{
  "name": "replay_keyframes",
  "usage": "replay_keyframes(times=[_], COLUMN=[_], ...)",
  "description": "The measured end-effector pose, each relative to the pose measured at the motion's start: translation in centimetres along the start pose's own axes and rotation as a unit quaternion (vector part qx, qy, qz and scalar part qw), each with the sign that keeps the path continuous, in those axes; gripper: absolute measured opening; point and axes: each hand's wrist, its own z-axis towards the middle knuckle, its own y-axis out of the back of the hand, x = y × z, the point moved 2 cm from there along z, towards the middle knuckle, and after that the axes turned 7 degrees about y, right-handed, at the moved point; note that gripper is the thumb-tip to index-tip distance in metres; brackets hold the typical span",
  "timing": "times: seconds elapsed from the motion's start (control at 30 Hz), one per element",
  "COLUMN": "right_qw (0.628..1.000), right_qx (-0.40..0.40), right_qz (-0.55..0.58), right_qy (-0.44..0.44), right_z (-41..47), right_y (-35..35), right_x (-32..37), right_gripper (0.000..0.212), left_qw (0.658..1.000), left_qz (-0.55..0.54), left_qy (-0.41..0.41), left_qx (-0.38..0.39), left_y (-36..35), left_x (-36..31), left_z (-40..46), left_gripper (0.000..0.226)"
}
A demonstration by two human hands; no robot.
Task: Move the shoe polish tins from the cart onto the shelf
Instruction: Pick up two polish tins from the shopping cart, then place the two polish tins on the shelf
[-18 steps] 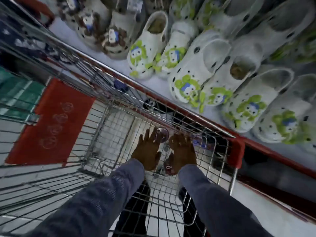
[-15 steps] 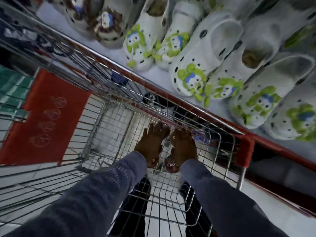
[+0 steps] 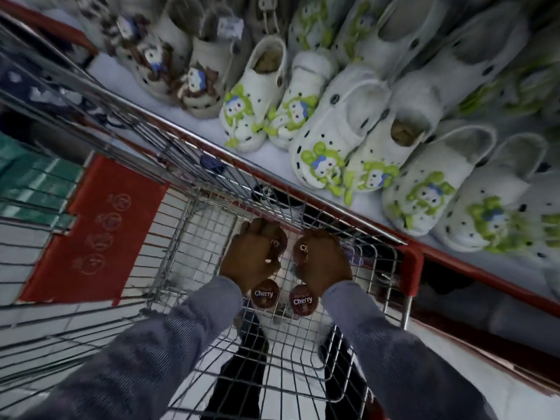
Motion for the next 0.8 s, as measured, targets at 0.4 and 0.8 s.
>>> replay_keyframes(times=[0.4,0.8], right_qw=[0.978,0.93], right_qx=[-0.167,-0.347], right_qz=[0.01,0.004], right_qy=[0.127,0.12], right_z=[-13.7,-18.0], right_y=[27.8,45.1], right_x=[15.1,15.8], right_gripper=[0.068,0.09], left_qw=[0.958,0.919], left_qz=[-0.064,-0.075], left_qy=[-0.052,-0.166], left_qx=[-0.273,-0.349], left_y=[27.6,42.0], left_x=[-8.9,-20.7], left_z=[-14.0,-11.6], left_gripper=[0.078,0.075])
